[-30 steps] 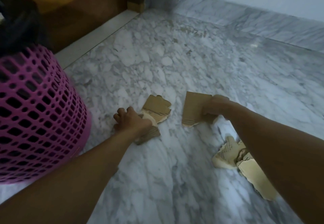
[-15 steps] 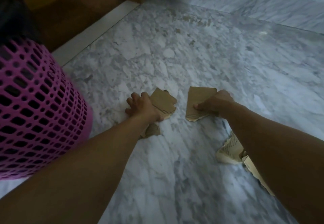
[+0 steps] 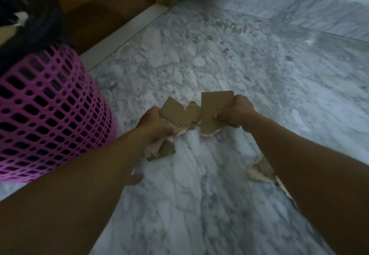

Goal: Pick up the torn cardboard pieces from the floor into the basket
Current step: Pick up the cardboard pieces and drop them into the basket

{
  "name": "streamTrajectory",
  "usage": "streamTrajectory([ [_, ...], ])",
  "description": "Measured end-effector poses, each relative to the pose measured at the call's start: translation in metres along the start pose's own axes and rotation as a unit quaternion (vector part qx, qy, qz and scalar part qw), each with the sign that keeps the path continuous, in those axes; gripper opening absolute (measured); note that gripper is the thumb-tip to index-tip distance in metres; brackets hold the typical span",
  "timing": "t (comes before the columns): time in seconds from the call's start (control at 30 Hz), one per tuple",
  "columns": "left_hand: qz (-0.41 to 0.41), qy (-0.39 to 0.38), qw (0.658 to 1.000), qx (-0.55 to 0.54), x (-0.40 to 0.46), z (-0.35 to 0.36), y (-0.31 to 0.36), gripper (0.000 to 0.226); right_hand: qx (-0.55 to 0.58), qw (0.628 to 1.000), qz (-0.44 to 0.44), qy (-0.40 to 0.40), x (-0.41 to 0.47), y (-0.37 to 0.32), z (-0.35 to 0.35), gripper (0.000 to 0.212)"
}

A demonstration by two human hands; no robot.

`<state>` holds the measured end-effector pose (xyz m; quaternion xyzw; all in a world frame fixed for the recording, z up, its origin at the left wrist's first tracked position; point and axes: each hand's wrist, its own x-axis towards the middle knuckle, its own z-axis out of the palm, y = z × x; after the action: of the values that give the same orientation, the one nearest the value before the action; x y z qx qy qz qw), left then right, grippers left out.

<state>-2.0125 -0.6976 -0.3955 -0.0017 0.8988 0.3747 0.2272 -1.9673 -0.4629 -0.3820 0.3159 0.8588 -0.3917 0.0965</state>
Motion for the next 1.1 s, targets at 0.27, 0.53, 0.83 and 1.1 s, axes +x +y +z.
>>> streamTrajectory([
  [0.27, -0.037, -0.047, 0.996, 0.065, -0.049, -0.044, -0.036, 0.056, -0.099, 0.990, -0.022, -0.100, -0.018, -0.061, 0.053, 0.078],
  [0.53, -0.026, -0.013, 0.992, 0.124, -0.080, -0.038, -0.098, 0.058, -0.119, 0.992, 0.004, -0.050, -0.019, -0.061, 0.078, 0.073],
  [0.83, -0.032, 0.121, 0.976, 0.179, -0.107, -0.009, -0.116, 0.038, -0.071, 0.989, 0.020, -0.130, -0.034, -0.067, 0.075, 0.087],
  [1.1, -0.053, 0.092, 0.991, 0.078, -0.108, -0.013, -0.124, 0.045, 0.028, 0.978, 0.087, -0.186, -0.039, -0.055, 0.068, 0.081],
])
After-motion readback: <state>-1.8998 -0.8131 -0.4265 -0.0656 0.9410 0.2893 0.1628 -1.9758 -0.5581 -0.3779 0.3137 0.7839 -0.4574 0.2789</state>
